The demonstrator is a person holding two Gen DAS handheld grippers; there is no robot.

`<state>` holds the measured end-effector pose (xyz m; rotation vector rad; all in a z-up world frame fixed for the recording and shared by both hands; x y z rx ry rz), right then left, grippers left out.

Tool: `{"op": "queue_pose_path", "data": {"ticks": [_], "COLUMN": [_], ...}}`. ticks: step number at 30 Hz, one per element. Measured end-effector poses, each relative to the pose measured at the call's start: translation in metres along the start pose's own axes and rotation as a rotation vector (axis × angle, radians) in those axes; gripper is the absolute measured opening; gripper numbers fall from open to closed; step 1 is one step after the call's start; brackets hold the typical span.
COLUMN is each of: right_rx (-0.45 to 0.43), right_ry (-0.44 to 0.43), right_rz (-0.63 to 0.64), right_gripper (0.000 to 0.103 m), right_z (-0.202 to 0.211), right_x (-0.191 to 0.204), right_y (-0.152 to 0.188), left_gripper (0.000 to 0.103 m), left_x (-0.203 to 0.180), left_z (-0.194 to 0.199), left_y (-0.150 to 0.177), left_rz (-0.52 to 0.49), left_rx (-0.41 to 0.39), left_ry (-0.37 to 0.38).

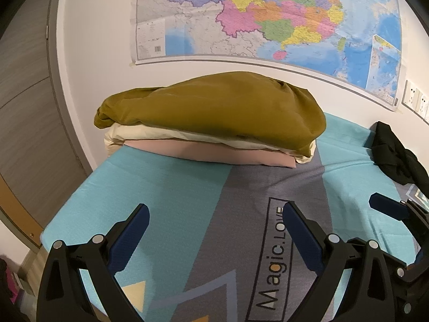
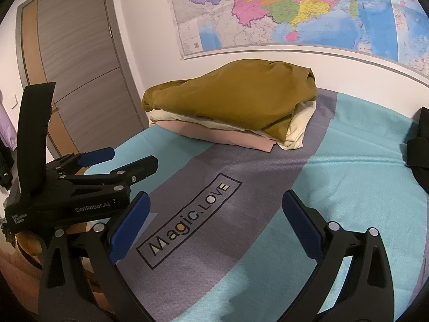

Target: Fold large clothes

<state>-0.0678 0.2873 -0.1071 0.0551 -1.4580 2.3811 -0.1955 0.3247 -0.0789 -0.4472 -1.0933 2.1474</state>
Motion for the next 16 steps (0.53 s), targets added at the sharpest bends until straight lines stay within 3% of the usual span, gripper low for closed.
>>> {"op": "queue_pose_path", "data": {"ticks": [10, 16], "right_rx": [-0.010, -0.035], "right_ry": [0.031, 0.134], "right_rz": [-0.027, -0.106], "right_gripper": [0.097, 0.097], "right_z": [0.011, 0.039], "right_x": [-0.015, -0.056], "right_y": [0.003, 0.013], "left_gripper": [0.096, 0.096], "left_x": [-0.021, -0.054], "left_z": [-0.004, -0.016], "left_y": [-0.002, -0.002], "left_rz": [-0.049, -0.042], "left_rx": [-0.004, 0.039], "left_ry": [0.024, 0.132]}}
Point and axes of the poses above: each gripper's, at about its wrist camera, not at the fingertips, and z roughly against the way its jaws point, x to its left, y to its underside, the point moved 7 cm from there along -z, roughly the way its jaws point, and after that the axes turned 2 degrees about -x, right-handed, at the moved point
